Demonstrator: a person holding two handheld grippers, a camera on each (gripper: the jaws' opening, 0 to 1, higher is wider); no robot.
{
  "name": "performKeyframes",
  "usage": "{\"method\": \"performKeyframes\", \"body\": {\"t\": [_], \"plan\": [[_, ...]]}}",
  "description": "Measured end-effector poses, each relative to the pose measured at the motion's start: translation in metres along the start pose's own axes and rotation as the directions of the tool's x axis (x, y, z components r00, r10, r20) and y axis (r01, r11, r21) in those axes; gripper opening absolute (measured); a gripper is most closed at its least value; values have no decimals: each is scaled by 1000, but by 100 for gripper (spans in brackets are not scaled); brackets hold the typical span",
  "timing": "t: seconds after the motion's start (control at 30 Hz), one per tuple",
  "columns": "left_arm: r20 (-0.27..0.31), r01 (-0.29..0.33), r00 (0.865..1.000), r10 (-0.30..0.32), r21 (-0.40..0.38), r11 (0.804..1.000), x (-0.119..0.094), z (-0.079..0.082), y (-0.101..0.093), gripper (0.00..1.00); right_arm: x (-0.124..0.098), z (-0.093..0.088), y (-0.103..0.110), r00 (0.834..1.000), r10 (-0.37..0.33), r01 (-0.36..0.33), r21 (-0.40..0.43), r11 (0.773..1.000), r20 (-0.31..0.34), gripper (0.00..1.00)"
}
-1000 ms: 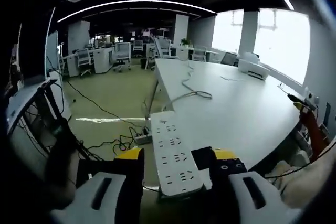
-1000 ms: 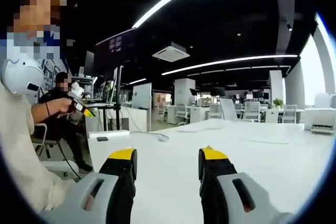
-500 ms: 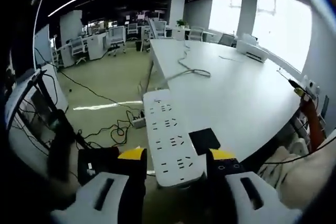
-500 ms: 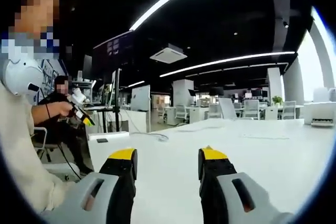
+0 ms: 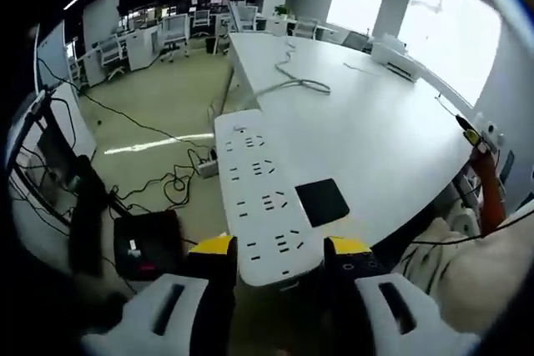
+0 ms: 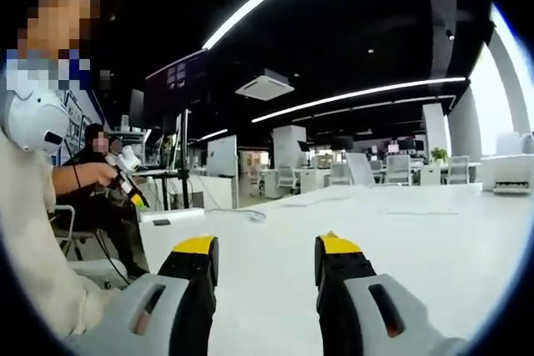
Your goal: Pick up the power strip scattered on the table, fix it on the side mounting bracket of the table, and press the switch
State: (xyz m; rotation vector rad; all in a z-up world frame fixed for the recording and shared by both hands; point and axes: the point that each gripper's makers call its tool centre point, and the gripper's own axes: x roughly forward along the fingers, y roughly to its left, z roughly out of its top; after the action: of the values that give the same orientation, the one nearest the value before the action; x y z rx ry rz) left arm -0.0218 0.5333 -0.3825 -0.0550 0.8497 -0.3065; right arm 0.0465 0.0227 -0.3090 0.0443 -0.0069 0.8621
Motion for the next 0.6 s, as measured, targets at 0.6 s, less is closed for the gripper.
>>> {"method": "performKeyframes", "body": {"t": [0.6], "plan": [[-90,4,996,-4,-4,1000,10,-10,4,42,-3,-4,-4,1000,-16,16,11,1000,-2,42]]}}
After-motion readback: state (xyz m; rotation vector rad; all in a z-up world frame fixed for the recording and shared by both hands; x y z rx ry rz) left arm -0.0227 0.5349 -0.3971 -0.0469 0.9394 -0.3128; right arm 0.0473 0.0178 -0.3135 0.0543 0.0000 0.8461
